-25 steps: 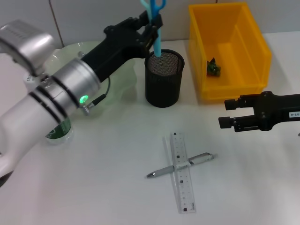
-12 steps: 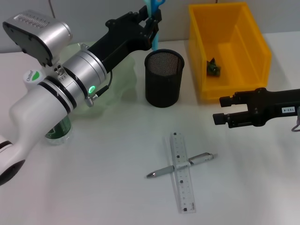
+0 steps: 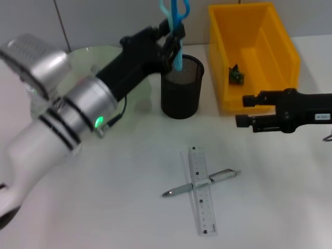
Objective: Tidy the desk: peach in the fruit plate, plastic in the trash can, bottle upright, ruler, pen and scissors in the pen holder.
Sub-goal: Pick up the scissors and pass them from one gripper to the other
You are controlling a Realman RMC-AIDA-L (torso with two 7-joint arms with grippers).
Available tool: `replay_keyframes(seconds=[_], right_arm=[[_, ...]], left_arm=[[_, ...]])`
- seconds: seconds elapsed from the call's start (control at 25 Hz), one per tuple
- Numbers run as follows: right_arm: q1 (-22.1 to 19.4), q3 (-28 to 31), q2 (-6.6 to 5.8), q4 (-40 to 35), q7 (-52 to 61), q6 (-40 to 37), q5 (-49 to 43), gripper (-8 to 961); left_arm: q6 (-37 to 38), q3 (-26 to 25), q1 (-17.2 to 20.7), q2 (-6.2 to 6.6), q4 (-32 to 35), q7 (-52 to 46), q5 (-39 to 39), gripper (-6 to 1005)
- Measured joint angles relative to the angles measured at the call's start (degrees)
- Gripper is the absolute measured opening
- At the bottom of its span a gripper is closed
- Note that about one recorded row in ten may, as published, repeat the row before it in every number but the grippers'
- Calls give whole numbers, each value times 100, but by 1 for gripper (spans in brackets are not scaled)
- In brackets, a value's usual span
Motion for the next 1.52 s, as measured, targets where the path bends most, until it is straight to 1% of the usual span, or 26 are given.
replay_keyframes(seconds=[0.16, 0.28, 0.32, 0.36, 0.48, 0.52, 0.56, 0.68, 0.72, 0.76, 0.88, 0.92, 0.96, 1.12, 1.16, 1.32, 1.4, 1.52], right_arm=[[-215, 15, -26, -9, -177, -190, 480, 713], [-312, 128, -31, -24, -185, -349, 648, 712], [-378, 227, -30, -32, -176, -479, 766, 712], [-378, 227, -30, -32, -176, -479, 766, 711], [-434, 329, -29, -109, 24, -624, 812, 710], [-465, 342, -45, -265, 399, -684, 794, 710], [-465, 342, -45, -265, 399, -684, 794, 709], [-481, 301, -57, -591, 1060, -718, 688, 708], [-472, 254, -60, -861, 1586, -740, 522, 707], [-472, 254, -60, -861, 1586, -740, 522, 707], [-383, 232, -95, -1187, 2355, -888, 280, 706], [-286, 221, -137, -1374, 2810, -1115, 226, 705], [-286, 221, -137, -1374, 2810, -1115, 226, 705], [-65, 57, -209, -1768, 3645, -1347, 103, 703], [-65, 57, -209, -1768, 3645, -1347, 103, 703], [214, -164, -257, -1718, 3871, -1331, -333, 701], [356, -260, -256, -1642, 3919, -1296, -545, 701], [569, -410, -250, -1590, 4117, -1174, -796, 699]], left_arm=[[190, 88, 335, 26, 61, -62, 471, 285], [184, 90, 493, 24, 76, -30, 824, 286], [145, 85, 543, 23, 65, 1, 1078, 287], [145, 85, 543, 23, 65, 1, 1078, 287], [118, 50, 568, 34, 25, 8, 1444, 288], [113, 36, 582, 46, 15, 36, 1606, 289], [112, 27, 602, 56, 13, 91, 1750, 289], [110, 11, 666, 71, 11, 334, 2059, 290], [110, 11, 666, 71, 11, 334, 2059, 290], [106, 7, 699, 75, 11, 477, 2164, 291], [101, 0, 710, 76, 9, 627, 2314, 292], [90, -9, 711, 76, 11, 732, 2381, 292], [82, -11, 705, 75, 11, 771, 2386, 292], [46, -11, 668, 70, 10, 960, 2394, 294], [23, -11, 659, 62, 7, 1085, 2398, 294], [-16, 2, 648, 55, 7, 1147, 2465, 296], [-191, 20, 662, 35, 43, 1138, 2712, 296], [-303, 36, 685, 32, 113, 1098, 2884, 297]])
